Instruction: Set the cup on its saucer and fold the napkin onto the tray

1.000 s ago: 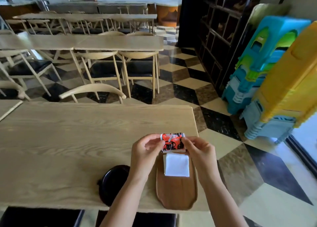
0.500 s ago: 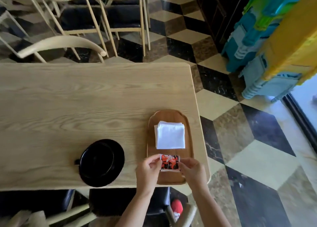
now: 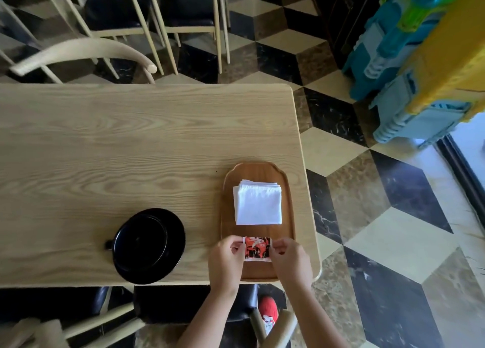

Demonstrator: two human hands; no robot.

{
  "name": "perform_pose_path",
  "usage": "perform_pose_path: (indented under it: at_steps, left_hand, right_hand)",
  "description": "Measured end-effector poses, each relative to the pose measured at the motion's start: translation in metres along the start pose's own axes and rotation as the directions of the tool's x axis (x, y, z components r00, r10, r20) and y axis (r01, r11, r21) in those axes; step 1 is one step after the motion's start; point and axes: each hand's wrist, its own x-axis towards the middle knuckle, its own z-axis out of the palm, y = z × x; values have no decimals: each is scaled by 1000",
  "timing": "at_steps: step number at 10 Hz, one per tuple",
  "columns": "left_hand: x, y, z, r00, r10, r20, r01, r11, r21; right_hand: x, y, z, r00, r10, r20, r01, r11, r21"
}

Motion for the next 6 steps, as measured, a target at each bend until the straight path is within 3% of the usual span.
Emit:
perform_pose_path:
  at_steps: [3, 5, 6]
  left_hand:
    - [3, -8, 7, 996, 80, -41, -79, 996, 38]
    - [8, -4, -8, 996, 27, 86, -34, 996, 84]
    - [11, 14, -30, 976, 75, 204, -112, 978, 174]
  right_hand:
    - [5, 4, 1, 999, -49, 13, 48, 999, 23]
    - [-2, -5, -10, 995, -95, 24, 97, 993, -65]
    - [-11, -23, -24, 953, -303, 16, 298, 925, -234]
